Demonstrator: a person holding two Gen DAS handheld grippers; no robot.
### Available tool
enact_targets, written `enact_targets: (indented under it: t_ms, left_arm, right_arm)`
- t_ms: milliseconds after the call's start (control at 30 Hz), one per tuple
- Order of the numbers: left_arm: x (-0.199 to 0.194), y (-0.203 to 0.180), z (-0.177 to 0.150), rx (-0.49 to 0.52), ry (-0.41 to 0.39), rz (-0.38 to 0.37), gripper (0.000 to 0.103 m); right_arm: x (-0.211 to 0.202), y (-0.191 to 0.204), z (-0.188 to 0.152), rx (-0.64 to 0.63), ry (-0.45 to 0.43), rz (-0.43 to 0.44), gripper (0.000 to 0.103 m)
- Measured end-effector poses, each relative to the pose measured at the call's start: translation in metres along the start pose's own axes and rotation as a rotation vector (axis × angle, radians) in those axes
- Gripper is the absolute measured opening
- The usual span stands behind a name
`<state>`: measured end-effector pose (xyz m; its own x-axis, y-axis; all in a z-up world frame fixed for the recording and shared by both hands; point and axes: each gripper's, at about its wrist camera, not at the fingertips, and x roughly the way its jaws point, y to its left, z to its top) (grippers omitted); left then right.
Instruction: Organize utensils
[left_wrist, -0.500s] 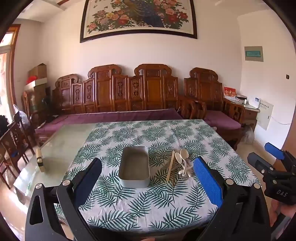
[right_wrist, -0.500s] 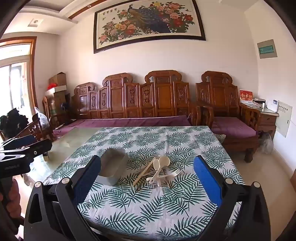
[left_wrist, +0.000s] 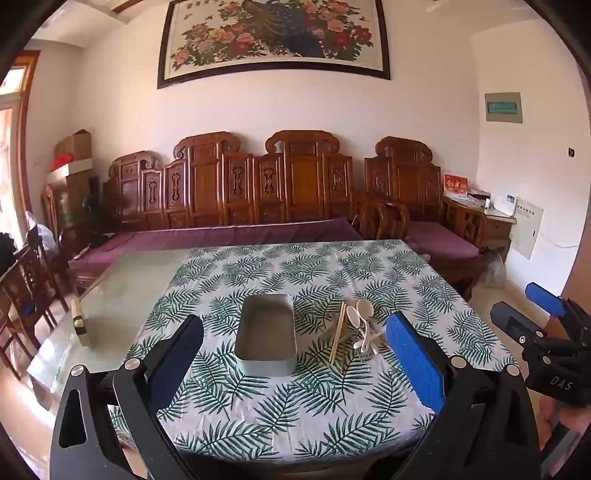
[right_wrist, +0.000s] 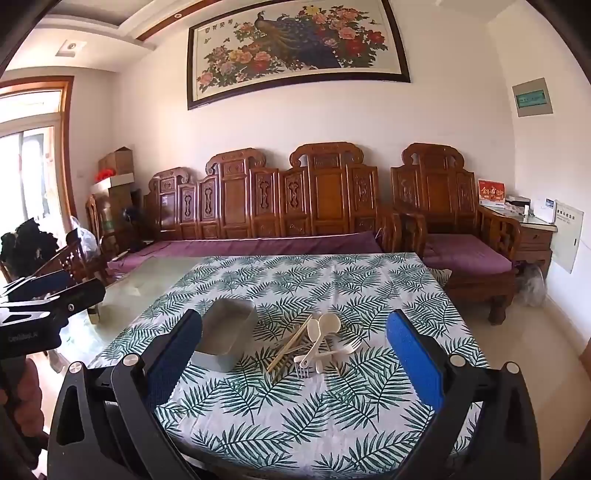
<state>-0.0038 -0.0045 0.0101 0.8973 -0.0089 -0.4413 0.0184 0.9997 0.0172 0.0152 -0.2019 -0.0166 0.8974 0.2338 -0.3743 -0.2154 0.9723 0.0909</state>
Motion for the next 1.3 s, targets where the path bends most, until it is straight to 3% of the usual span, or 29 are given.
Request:
enact_targets:
  t_ms: [1300]
  left_arm:
    - [-0.0015, -0.0018, 0.0006, -0.002, -0.006, -0.006, 0.096]
  right_arm:
    - [-0.0054, 0.0006, 0.0029, 0.003, -0.008, 0.004, 0.1]
